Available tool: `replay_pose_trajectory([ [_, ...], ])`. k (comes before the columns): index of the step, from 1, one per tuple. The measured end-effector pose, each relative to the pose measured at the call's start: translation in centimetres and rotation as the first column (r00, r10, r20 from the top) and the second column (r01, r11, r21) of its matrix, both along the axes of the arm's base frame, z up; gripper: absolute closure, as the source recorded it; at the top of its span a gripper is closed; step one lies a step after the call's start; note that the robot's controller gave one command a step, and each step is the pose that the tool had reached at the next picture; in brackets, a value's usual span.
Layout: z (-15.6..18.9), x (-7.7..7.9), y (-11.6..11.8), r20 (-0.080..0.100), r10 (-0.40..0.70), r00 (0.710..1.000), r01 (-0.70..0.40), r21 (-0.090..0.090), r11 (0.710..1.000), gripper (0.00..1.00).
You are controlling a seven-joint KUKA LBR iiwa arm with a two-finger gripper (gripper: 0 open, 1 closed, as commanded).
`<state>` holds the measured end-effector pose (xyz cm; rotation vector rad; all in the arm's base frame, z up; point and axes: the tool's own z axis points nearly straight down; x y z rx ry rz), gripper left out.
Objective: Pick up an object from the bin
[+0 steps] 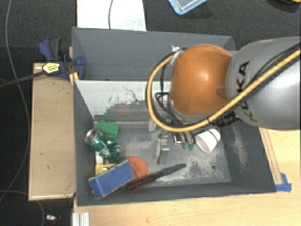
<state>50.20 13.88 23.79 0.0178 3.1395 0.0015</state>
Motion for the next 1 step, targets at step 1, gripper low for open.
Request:
replay_pose_trajectory([
  [1,0.0,0.0,0.0,0.0,-0.001,1.0,0.001,0.0,1.0,0.0],
])
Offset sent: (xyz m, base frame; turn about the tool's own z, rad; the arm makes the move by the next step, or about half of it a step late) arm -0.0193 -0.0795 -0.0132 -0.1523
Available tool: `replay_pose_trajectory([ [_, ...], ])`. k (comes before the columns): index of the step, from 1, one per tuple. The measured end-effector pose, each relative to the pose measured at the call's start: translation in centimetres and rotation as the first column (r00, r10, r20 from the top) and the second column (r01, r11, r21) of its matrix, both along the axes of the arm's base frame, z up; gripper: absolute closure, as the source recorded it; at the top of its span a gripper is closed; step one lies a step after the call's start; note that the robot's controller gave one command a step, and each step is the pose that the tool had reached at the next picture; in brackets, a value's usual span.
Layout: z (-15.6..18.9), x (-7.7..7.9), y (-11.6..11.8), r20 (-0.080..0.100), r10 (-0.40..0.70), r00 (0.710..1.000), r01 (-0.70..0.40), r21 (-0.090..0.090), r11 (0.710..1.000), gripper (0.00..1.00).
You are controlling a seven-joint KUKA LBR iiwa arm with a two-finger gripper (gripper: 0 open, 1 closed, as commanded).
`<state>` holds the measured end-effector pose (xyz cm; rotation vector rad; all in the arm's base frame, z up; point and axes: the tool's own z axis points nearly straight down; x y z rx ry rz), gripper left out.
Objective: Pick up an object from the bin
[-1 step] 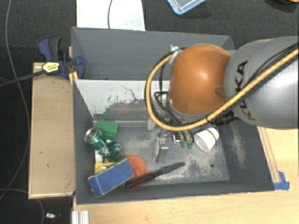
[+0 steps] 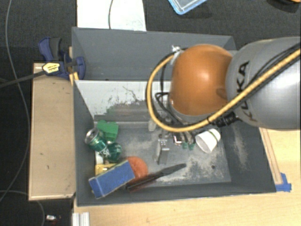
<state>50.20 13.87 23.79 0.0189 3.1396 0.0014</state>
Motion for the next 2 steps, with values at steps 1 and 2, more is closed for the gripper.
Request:
replay_pose_trajectory([
  [1,-0.8,-1.2,-4.9,0.002,0.107,0.994,-0.107,0.0,0.994,0.0],
  [2,-1.7,0.4,-6.7,0.007,0.234,0.972,-0.234,-0.001,0.972,0.0],
])
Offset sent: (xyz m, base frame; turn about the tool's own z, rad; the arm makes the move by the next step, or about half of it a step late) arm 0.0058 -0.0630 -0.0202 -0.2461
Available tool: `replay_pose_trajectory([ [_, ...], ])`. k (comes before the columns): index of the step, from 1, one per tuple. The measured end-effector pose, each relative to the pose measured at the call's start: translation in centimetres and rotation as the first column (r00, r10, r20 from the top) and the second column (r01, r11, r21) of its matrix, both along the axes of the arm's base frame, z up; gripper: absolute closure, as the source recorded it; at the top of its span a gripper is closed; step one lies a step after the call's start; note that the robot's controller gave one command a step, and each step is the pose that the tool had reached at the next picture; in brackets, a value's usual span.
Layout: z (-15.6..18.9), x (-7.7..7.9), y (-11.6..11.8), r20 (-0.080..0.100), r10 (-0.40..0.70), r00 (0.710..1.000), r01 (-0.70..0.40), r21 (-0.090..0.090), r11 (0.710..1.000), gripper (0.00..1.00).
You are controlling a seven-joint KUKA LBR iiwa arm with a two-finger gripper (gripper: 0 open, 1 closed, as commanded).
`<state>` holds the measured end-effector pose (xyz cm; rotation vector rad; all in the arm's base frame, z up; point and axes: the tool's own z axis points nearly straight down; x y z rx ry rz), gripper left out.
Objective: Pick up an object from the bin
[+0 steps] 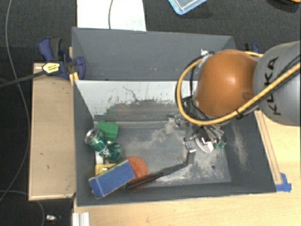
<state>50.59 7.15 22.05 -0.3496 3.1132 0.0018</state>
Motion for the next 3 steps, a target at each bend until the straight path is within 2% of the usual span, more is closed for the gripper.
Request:
replay_pose_trajectory([
  [1,-1.8,-1.3,3.2,-0.002,-0.13,0.992,0.13,0.001,0.992,0.0],
  [2,-2.3,-2.6,5.0,0.001,-0.142,0.99,0.142,0.002,0.99,0.0],
  [3,-5.7,-2.0,8.9,-0.001,-0.266,0.964,0.266,0.003,0.964,0.0],
])
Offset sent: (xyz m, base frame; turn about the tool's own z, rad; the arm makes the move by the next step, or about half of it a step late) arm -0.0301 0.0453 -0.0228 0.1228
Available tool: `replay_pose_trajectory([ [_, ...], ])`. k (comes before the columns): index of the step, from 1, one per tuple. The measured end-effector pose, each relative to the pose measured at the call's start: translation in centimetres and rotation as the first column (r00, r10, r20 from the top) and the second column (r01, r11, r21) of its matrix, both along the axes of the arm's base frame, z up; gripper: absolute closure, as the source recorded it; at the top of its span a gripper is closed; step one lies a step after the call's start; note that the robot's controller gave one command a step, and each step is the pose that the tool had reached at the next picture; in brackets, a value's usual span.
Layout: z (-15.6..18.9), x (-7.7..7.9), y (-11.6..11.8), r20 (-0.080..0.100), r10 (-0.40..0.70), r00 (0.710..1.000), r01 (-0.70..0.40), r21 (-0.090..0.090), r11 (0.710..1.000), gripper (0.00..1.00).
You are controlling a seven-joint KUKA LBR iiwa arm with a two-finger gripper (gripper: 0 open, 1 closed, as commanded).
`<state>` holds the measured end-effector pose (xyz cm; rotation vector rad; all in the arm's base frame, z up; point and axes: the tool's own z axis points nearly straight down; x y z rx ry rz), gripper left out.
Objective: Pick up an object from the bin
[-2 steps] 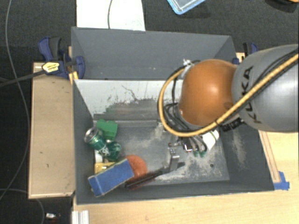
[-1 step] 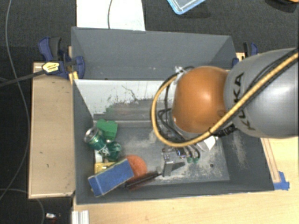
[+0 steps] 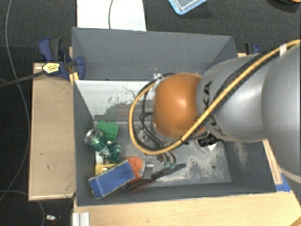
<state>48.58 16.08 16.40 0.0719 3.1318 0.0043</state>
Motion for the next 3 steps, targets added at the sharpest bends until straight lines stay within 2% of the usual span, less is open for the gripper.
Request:
replay_pose_trajectory([
  [1,-2.3,2.0,1.7,0.009,0.053,0.999,-0.053,-0.001,0.999,0.0],
  [2,-3.5,1.8,0.3,0.001,-0.208,0.978,0.208,0.003,0.978,0.0],
  [3,-6.9,0.2,-1.4,0.007,-0.193,0.981,0.193,0.005,0.981,0.0],
])
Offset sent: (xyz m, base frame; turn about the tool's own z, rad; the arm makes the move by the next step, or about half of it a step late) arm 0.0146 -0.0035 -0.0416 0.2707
